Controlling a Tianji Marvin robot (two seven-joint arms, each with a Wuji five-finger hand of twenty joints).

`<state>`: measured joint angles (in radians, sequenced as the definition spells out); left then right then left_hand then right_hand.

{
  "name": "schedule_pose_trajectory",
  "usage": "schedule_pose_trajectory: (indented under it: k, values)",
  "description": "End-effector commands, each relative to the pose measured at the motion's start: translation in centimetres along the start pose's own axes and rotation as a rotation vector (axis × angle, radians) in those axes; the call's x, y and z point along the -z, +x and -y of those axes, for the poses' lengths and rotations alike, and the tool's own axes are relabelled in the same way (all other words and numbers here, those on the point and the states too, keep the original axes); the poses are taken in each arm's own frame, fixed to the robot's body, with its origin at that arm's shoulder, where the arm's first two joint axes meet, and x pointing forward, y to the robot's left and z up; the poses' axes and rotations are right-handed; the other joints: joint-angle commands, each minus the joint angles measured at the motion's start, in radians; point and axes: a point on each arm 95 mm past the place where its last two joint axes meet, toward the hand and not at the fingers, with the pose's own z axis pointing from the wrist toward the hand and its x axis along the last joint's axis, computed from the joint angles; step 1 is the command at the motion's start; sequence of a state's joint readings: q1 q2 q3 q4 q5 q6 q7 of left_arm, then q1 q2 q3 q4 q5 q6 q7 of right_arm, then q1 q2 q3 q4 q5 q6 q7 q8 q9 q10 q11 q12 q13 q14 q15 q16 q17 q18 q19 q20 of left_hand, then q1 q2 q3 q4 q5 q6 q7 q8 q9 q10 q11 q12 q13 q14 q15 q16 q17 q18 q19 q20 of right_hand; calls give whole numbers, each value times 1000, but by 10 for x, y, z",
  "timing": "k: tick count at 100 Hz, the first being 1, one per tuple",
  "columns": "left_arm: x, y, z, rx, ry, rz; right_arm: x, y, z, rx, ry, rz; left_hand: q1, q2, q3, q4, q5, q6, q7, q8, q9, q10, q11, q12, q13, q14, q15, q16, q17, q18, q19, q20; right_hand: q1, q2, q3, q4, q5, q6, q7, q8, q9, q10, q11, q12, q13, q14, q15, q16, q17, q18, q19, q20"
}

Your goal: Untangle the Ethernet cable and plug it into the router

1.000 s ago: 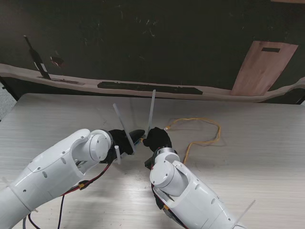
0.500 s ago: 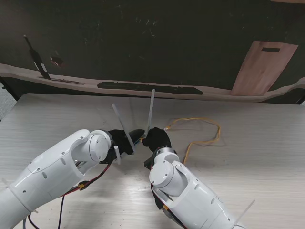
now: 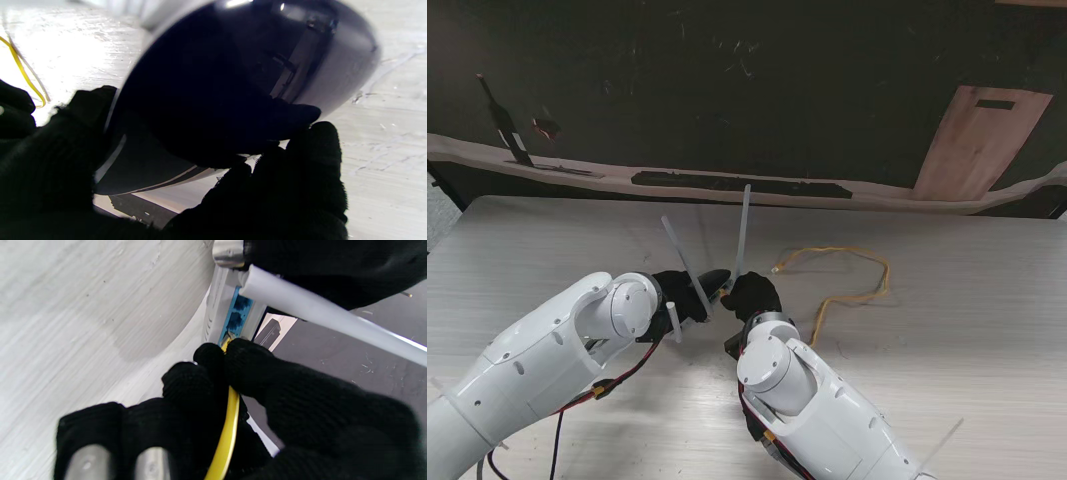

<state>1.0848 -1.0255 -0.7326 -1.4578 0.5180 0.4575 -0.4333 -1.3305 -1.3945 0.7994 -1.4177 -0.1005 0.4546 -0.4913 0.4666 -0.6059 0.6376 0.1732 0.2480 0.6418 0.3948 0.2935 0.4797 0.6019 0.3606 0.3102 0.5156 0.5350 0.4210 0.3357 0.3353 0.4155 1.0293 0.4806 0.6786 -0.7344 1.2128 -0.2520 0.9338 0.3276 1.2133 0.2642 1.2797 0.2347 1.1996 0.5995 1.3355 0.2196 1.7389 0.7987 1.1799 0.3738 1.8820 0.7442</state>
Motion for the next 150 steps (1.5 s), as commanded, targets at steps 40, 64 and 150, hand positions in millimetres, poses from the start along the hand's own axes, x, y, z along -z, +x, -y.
schedule_pose_trajectory:
  k: [40,64,150]
  values:
    - [-12,-16,-47,-26,-121,-33,-1,-8,2,101,17,-64,569,142,283,-121,83,-371,286,121,171,-389,209,100,193,-254,168,68,76,-197,7,-94,34,12,59,40,13,144,87,7,177,118,231,25,-26,-171,36,3,14,-109,212,-27]
    - [-13,-20,-44,-48,-126,-37,-1,-13,-6,152,17,-71,619,123,295,-168,116,-411,359,159,205,-405,210,125,220,-256,159,75,89,-180,26,-153,6,14,80,47,20,120,104,64,178,95,250,30,-26,-189,36,7,15,-117,212,-30]
    - [-15,-20,-43,-51,-124,-43,-5,-7,-9,367,36,-217,547,133,282,-153,134,-426,375,173,232,-398,182,169,218,-252,180,71,91,-206,29,-58,-32,46,90,83,77,150,97,162,177,67,304,41,-26,-195,45,28,15,-107,212,-20]
